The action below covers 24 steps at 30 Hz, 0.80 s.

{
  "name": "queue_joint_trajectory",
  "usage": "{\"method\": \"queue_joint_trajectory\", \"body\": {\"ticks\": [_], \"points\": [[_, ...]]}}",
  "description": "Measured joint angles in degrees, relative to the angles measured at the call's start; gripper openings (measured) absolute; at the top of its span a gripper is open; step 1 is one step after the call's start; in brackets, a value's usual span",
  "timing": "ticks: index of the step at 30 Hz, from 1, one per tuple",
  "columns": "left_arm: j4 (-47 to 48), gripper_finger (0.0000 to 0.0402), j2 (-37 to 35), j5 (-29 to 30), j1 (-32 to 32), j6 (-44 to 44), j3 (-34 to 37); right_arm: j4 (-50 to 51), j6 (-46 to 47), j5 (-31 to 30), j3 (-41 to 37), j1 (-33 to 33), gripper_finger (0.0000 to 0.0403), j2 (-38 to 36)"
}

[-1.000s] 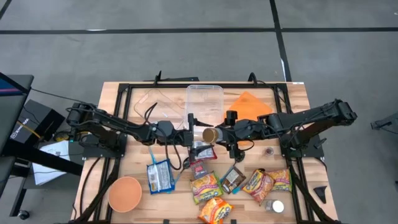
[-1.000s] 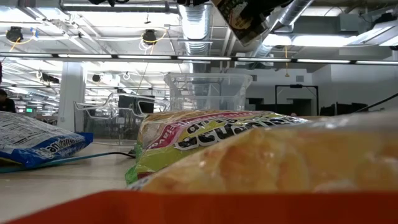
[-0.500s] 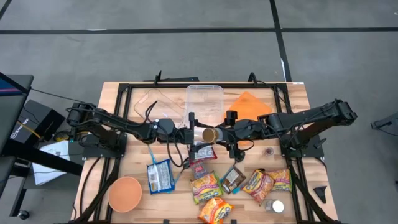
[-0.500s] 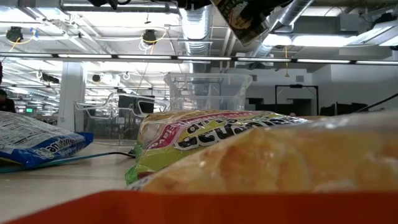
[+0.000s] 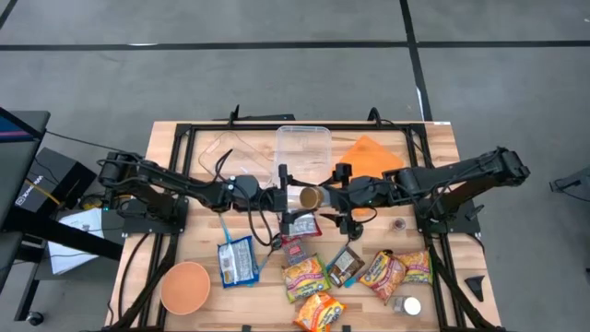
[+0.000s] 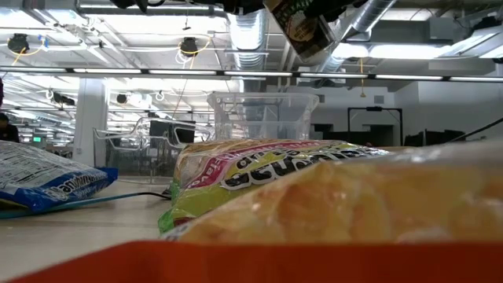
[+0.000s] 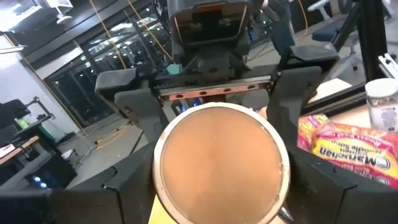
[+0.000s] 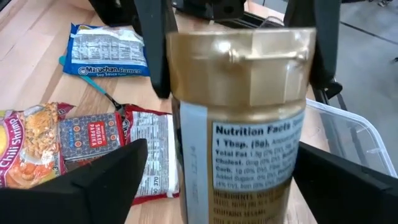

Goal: Pick & Place Food Item
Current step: Put the golden seasoning bottle into the transparent bin

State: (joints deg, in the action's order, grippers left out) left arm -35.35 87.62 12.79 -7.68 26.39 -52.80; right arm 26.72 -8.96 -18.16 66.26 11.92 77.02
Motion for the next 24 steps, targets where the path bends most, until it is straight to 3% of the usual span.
{"method": "queue_joint_trajectory", "body": {"ticks": [7, 24], "points": [[4.05, 0.0271, -5.82, 1.59, -0.04, 0.61, 0.00, 3.09, 2.20, -2.49, 0.02, -0.04, 0.0370, -2.85], [29.94, 0.0271, -22.64, 18.62, -0.59, -3.77, -0.04, 14.86, 13.12, -4.87, 0.00, 0.07, 0.0371, -11.72]]}}
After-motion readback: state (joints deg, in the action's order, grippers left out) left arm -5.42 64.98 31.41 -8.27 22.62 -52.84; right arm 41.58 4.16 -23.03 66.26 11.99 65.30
